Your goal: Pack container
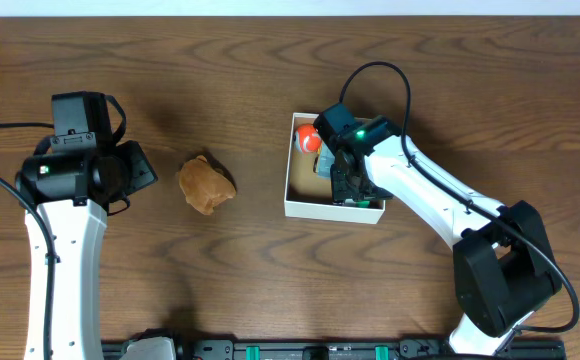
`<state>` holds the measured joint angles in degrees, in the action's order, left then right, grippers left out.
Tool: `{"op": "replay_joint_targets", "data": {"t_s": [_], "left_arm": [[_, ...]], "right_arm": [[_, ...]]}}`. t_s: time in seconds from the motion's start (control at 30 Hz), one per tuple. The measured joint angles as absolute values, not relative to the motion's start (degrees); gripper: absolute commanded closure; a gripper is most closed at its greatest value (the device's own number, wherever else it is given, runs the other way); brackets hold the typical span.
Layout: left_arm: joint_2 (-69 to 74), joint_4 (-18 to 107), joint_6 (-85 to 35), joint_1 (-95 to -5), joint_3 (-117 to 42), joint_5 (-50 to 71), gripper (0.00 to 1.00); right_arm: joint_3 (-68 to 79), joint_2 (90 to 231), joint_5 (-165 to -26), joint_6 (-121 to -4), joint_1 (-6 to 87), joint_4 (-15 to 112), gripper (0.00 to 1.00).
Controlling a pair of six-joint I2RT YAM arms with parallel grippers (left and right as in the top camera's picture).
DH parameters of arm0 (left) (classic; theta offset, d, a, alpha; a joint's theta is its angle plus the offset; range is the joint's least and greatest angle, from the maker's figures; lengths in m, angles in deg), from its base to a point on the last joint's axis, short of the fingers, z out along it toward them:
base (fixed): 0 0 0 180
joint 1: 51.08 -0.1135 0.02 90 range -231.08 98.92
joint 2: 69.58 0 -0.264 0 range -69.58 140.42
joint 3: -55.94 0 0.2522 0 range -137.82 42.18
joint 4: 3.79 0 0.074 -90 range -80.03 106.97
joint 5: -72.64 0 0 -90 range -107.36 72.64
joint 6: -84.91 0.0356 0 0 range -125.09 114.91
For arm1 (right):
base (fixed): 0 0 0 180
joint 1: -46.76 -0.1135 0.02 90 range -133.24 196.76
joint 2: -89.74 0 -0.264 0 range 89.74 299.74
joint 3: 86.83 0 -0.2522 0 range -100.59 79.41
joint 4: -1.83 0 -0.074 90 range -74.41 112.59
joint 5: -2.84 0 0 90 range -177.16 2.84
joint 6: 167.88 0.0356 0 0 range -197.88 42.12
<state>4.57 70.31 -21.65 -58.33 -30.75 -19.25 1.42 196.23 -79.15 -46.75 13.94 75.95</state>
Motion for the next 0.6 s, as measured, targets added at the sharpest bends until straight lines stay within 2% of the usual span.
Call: {"op": "replay_joint_targets", "data": {"t_s": [0.27,0.43,0.47,0.57,0.6], "left_arm": [[4.6,70.3,-21.7,-58.3,-30.7,-19.3,0.43],[4.6,70.3,-21.7,-58.3,-30.7,-19.3,0.43],[4.6,70.3,-21.6,-58.3,-30.7,-19.3,0.43],[4.6,70.3,-21.3,-58.3,-30.7,-19.3,0.42],[4.6,70.3,-21.0,-58.3,-30.7,-19.3,0.42]], "right_arm": [[1.4,196.2,-79.2,-46.8,13.9,73.8,0.38],[-0.2,196.2,-77.9,-47.1,13.9,73.6,0.35],[-1.4,196.1,-77.3,-47.3,14.0,73.9,0.34],[-6.9,194.9,-75.0,-48.0,14.1,75.6,0.15],[-8.4,194.1,-74.5,-48.0,14.2,75.9,0.15]]}}
